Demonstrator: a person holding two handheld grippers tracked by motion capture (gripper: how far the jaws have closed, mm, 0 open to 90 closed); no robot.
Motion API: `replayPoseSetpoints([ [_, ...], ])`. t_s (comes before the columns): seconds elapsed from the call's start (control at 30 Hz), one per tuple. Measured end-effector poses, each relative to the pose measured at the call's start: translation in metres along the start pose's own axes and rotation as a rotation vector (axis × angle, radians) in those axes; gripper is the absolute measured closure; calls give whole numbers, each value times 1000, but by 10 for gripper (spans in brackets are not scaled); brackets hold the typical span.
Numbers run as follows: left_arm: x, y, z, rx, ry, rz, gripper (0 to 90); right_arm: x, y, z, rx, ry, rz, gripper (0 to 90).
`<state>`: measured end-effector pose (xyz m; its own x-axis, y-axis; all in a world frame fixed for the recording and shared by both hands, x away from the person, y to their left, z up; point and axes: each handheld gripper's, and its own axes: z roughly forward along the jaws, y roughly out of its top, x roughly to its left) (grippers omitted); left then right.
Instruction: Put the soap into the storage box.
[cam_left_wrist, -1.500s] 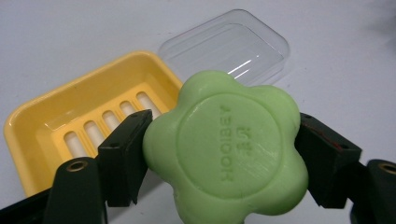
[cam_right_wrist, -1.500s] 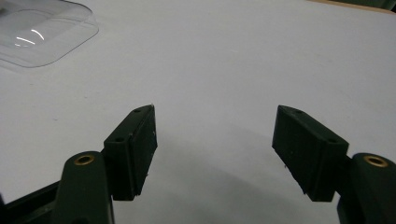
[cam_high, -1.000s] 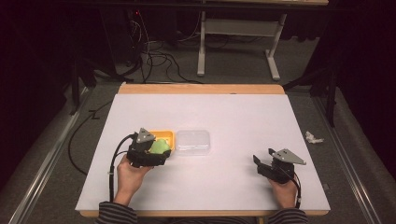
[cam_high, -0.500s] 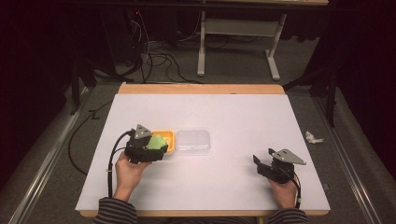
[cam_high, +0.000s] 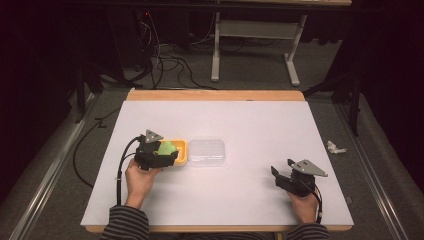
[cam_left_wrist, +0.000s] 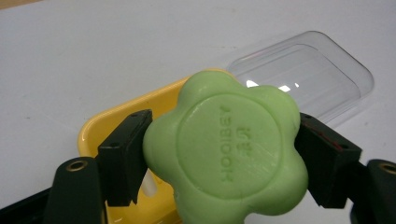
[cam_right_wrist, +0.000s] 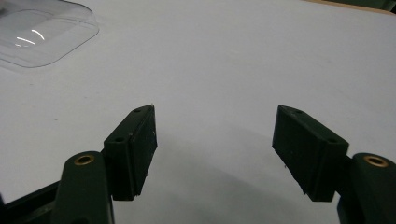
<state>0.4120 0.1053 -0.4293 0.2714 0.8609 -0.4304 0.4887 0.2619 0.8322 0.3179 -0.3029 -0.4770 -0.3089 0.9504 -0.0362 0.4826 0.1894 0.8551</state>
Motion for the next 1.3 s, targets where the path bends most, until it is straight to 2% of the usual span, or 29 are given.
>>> replayPoseSetpoints([
  [0.43, 7, -2, 19, 2, 53, 3, 269, 0, 0, 0, -2, 0, -1, 312],
  [0.63, 11, -6, 26, 21, 77, 14, 269, 0, 0, 0, -3, -1, -2, 311],
  [0.83, 15, -8, 32, 32, 99, 5, 268, 0, 0, 0, -3, -1, -2, 311],
  [1.07, 18, -12, 36, 44, 115, -4, 268, 0, 0, 0, -3, 0, 0, 311],
  [1.3, 19, -15, 38, 47, 120, 5, 267, -1, 0, 0, -6, 0, 0, 311],
])
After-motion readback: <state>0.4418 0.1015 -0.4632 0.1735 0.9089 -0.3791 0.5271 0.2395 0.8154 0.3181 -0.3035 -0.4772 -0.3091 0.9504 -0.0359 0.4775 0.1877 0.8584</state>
